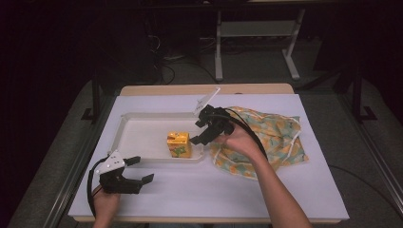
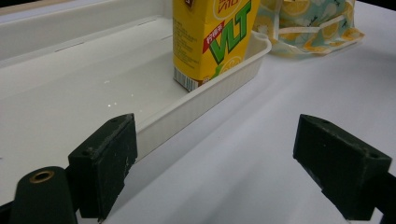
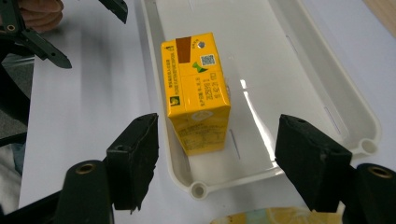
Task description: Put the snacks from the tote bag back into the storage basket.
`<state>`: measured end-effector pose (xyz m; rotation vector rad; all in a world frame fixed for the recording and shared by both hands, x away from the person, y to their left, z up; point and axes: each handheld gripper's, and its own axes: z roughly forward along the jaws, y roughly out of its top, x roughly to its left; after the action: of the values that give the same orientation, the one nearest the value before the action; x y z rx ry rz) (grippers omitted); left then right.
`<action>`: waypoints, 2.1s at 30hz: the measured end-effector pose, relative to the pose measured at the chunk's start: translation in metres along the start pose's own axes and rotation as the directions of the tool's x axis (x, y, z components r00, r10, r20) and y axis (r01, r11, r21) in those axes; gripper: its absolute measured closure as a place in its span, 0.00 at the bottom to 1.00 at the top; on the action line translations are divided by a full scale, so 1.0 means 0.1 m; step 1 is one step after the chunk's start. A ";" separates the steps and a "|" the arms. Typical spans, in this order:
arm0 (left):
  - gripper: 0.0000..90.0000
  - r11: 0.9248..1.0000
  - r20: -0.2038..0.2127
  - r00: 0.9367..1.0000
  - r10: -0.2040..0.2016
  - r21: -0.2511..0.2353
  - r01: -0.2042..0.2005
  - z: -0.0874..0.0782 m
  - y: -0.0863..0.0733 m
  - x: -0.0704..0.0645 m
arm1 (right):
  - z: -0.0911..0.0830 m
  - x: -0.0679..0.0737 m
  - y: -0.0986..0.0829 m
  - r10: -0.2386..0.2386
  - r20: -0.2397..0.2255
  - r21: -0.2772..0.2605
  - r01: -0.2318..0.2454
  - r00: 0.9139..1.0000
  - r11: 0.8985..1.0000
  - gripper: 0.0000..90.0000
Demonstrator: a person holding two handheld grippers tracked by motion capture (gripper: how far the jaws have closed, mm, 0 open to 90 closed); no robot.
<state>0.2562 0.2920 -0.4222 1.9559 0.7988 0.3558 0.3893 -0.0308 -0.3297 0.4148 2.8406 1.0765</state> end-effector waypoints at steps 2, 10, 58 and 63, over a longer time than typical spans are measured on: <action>0.15 1.000 -0.001 1.000 -0.002 -0.004 0.002 0.00 0.00 0.00 | -0.03 0.00 -0.02 0.002 0.005 -0.003 -0.002 1.000 1.000 0.33; 0.15 1.000 -0.003 1.000 -0.004 -0.004 0.004 0.01 0.00 0.00 | -0.13 -0.02 -0.14 0.021 0.018 -0.011 -0.021 1.000 1.000 0.32; 0.15 1.000 -0.007 1.000 -0.003 0.004 0.003 0.02 0.00 -0.02 | -0.61 0.01 -0.96 0.196 0.094 -0.060 -0.191 0.976 0.980 0.29; 0.15 1.000 -0.009 1.000 -0.008 0.002 0.008 0.02 0.00 -0.02 | -0.62 0.02 -1.03 0.207 0.096 -0.059 -0.202 0.974 0.978 0.29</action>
<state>0.2559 0.2898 -0.4234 1.9537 0.8123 0.3592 0.3542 -0.1436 -0.3505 0.7497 2.7225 1.1195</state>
